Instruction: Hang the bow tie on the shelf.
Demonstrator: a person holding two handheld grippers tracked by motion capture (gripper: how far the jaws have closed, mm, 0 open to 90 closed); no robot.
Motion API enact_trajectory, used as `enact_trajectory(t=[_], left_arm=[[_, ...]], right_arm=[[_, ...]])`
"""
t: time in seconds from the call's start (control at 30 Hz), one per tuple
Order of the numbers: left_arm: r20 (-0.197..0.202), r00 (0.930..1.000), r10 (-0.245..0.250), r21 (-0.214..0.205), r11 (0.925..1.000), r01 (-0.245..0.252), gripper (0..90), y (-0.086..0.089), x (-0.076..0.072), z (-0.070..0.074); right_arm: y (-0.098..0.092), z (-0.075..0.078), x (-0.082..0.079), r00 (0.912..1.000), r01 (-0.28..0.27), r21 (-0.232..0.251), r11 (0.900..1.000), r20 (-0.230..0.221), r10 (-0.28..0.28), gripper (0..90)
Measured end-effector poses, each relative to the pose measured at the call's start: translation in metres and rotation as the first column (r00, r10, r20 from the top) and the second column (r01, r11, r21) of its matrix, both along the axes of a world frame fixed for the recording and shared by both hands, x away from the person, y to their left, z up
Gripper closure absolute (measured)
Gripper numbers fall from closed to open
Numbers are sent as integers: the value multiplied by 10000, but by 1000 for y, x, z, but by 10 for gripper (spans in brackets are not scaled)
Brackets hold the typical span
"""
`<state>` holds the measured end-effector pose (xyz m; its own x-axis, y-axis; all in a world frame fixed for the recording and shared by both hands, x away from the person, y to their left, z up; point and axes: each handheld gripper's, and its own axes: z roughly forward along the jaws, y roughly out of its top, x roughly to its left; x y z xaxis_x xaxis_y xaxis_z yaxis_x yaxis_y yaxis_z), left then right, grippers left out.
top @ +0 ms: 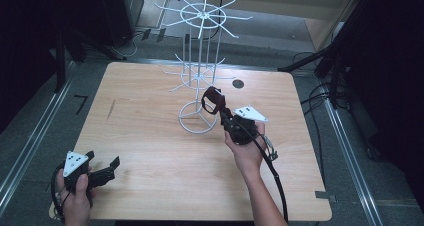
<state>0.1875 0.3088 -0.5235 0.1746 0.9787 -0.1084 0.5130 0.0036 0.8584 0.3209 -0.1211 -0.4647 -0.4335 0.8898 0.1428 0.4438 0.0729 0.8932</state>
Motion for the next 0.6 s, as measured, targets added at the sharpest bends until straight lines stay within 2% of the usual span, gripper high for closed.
enact_trajectory(t=[0.17, 0.3, 0.33, 0.43, 0.47, 0.5, 0.53, 0.57, 0.6], left_arm=[[6, 10000, 9, 0, 10000, -9, 84, 0, 0, 0], [6, 10000, 6, -9, 10000, -6, 84, 0, 0, 0], [7, 10000, 0, -8, 10000, 0, 84, 0, 0, 0], [-8, 10000, -16, -12, 10000, 16, 84, 0, 0, 0], [-4, 10000, -19, -12, 10000, 18, 84, 0, 0, 0], [-4, 10000, -19, -12, 10000, 18, 84, 0, 0, 0], [-3, 10000, -23, -10, 10000, 23, 84, 0, 0, 0], [-6, 10000, -24, -11, 10000, 24, 84, 0, 0, 0], [-10, 10000, -21, -15, 10000, 21, 84, 0, 0, 0]], right_arm=[[7, -11, 6, 9992, -79, -226, 9997, -394, 71, 840], [10, -18, 8, 9981, -136, -241, 9996, -608, 121, 843], [10, -21, 9, 9970, -156, -160, 9998, -758, 144, 835], [10, -22, 9, 9963, -167, -78, 9998, -842, 159, 805], [9, -23, 10, 9960, -226, -44, 9997, -868, 221, 721], [9, -23, 10, 9960, -226, -44, 9997, -868, 221, 721], [8, -24, 10, 9964, -297, 22, 9996, -788, 298, 661], [7, -25, 10, 9973, -340, 53, 9994, -652, 342, 551], [5, -26, 10, 9987, -390, -150, 9991, -322, 385, 438]])
